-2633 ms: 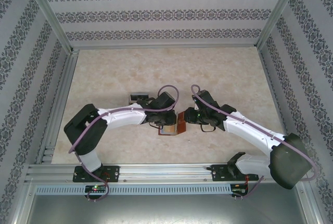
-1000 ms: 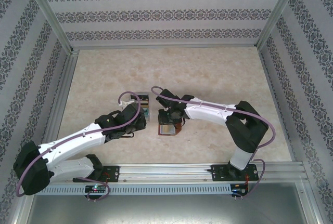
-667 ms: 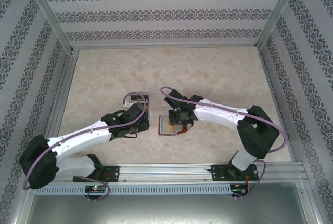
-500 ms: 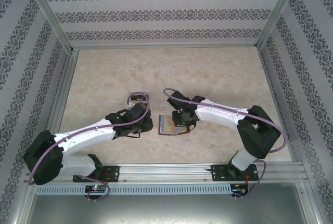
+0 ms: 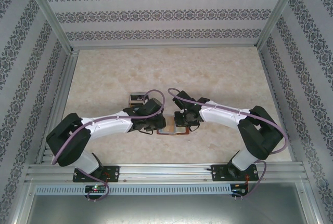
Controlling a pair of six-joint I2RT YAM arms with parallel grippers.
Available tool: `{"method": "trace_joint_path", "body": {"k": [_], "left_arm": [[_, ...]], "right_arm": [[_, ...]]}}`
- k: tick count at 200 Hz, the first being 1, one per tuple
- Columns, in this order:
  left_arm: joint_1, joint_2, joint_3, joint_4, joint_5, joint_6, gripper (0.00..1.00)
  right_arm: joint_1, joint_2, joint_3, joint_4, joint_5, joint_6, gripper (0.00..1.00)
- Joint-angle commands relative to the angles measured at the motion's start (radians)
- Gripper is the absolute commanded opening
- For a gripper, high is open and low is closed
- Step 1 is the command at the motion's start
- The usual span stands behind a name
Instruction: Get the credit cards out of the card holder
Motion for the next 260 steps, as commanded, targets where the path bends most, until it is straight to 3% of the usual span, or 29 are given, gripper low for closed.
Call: {"method": "trace_joint_path", "body": {"k": [1,59,173,260], "left_arm": [[-0.009,0.029,0.027,0.024,0.018,0.029,0.18],[-0.009,0.066,0.031,0.002,0.005,0.026,0.31],[-0.008,0.039,-0.002,0.118,0.070,0.020,0.30],[-0.015,0.044,0.024,0.153,0.135,0.049,0.37]], "right_arm": [[-0.013,-0.028,-0.023,0.016,-0.020,-0.017,0.17],[-0.015,-0.025,-0.051,0.025,-0.008,-0.013,0.17],[-0.014,-0.016,-0.081,0.046,-0.004,0.000,0.17],[-0.015,-0.019,-0.087,0.049,0.002,0.007,0.18]]}}
